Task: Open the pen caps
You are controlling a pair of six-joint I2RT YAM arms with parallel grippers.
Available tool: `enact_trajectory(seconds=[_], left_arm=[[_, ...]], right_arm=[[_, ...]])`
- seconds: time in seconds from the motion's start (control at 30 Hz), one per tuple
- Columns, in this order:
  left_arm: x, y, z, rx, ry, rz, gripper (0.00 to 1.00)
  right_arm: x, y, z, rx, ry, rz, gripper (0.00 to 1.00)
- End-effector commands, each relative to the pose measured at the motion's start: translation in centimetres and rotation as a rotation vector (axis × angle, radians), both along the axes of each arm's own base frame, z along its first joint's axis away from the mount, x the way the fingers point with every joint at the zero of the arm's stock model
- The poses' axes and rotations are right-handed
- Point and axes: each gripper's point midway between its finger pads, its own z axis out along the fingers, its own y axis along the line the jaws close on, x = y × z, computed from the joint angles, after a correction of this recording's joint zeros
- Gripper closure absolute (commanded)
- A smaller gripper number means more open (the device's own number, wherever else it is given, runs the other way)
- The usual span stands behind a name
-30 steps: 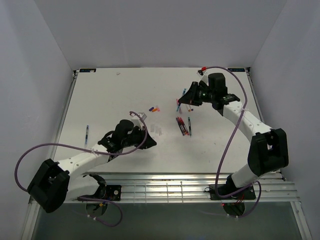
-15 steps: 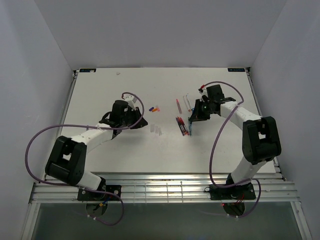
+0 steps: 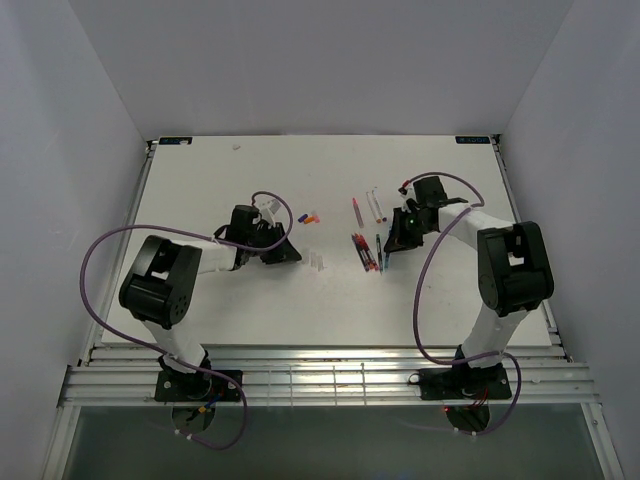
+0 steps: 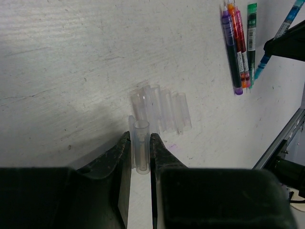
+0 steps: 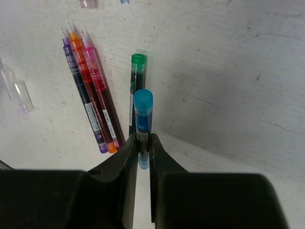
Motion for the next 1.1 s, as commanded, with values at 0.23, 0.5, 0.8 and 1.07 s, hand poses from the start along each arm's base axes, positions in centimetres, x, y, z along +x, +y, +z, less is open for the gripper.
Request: enact_trajectory(seconds=[0.23,0.5,0.8,1.07], left_arm=[[1.2,-1.0,1.5,-0.061,-0.060,-0.015,0.65],[1.2,-0.7,1.3,-0.049,-0.067,0.001,0.59],[2.0,0.3,4.8,-0.057,-0.149,0.044,0.57],[3.5,5.8,9.8,0.122,-0.231,0.164,0.54]], right_arm=[[1.0,0.5,-1.2,0.028,-0.022,0.027,0.82],[1.0,0.7,-0.6,0.046,-0.044,0.031,0.67],[1.0,0.8,3.5,0.075,-0.154,0.046,0.61],[-3.1,2.4,8.2,0.167,-0.280,0.104,0.57]])
